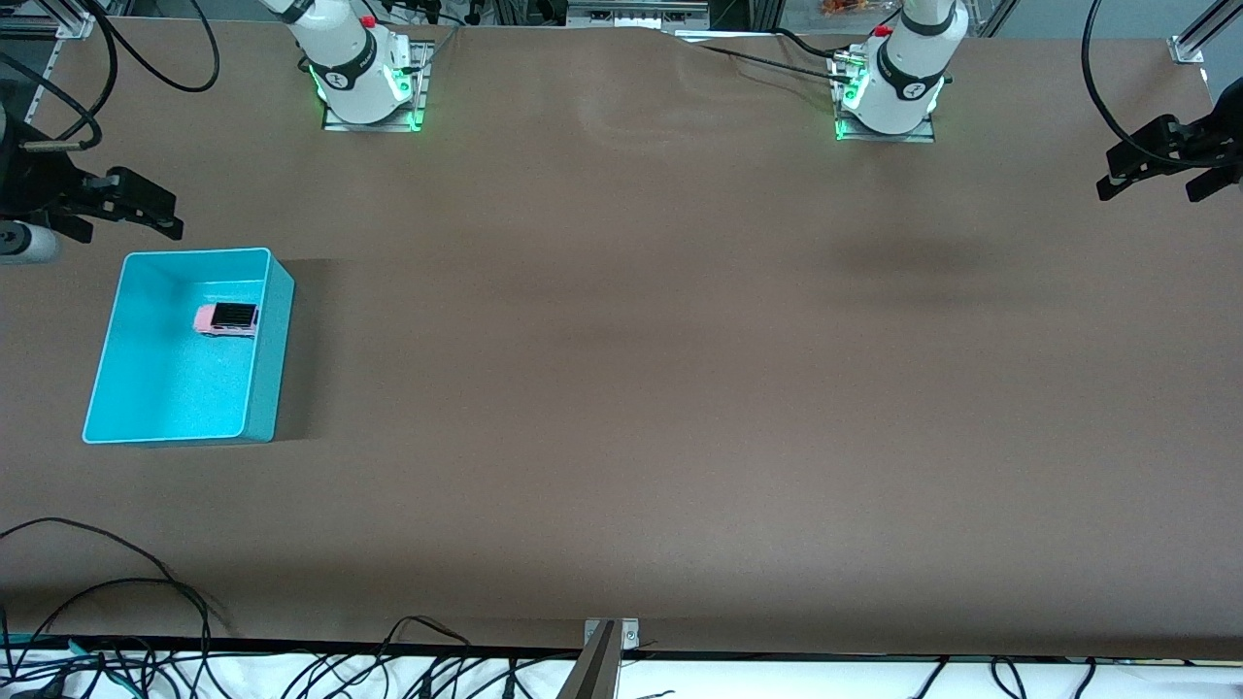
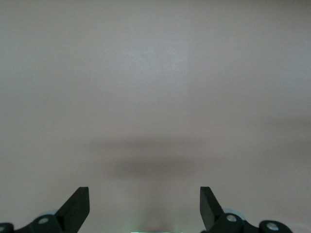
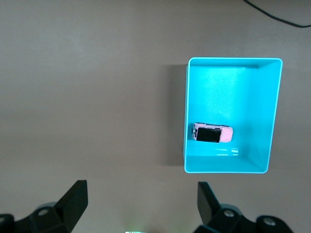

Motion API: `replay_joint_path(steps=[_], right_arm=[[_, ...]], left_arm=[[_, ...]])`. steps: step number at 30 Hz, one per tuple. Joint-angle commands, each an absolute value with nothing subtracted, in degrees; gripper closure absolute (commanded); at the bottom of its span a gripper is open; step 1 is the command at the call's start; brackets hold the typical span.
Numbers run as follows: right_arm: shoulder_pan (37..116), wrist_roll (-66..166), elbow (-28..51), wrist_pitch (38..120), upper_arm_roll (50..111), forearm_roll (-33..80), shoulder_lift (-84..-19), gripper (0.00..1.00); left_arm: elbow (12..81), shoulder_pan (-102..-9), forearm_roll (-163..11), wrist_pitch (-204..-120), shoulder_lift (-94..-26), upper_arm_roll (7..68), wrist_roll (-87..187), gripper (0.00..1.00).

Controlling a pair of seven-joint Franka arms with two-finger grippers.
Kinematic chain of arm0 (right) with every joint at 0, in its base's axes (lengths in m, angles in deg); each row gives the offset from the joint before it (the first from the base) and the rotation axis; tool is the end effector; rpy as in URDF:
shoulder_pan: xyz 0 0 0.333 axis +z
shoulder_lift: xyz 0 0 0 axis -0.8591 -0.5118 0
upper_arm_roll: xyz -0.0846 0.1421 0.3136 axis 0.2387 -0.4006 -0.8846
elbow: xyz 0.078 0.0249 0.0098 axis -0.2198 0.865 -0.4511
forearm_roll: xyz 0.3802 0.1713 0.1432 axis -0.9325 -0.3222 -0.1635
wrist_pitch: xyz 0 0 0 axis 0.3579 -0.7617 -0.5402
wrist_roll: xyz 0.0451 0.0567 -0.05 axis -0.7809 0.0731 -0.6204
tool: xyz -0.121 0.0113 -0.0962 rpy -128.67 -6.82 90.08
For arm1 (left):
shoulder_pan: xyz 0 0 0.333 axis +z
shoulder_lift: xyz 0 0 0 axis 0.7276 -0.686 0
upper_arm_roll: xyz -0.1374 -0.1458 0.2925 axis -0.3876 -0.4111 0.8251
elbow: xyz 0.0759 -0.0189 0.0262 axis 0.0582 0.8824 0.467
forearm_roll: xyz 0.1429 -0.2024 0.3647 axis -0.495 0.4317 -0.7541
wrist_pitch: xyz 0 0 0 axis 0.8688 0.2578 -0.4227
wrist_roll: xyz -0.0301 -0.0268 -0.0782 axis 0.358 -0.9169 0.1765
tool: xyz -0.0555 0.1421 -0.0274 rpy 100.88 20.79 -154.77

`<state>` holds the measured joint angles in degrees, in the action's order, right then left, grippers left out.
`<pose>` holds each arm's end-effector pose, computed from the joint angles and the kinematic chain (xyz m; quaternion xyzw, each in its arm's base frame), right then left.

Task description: Wind and store pink jeep toy

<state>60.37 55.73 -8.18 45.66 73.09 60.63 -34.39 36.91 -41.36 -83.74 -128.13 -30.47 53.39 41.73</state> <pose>0.6252 0.0346 0.6321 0.9992 0.0242 -0.0308 0.0008 0.5641 0.0238 0.6495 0.9996 0.0098 -0.0213 0.0137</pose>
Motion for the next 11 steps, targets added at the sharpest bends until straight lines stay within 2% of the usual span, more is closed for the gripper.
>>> replay_joint_path(steps=[1, 11], right_arm=[[59.74, 57.11, -10.34, 43.95, 72.74, 59.35, -35.62, 0.00], [59.65, 57.20, -10.34, 43.60, 73.01, 58.74, -35.62, 0.00]], left_arm=[[34.70, -40.71, -83.35, -127.17, -31.50, 53.45, 41.93, 0.00], [32.42, -38.60, -83.27, -127.08, -31.50, 53.45, 41.75, 0.00]])
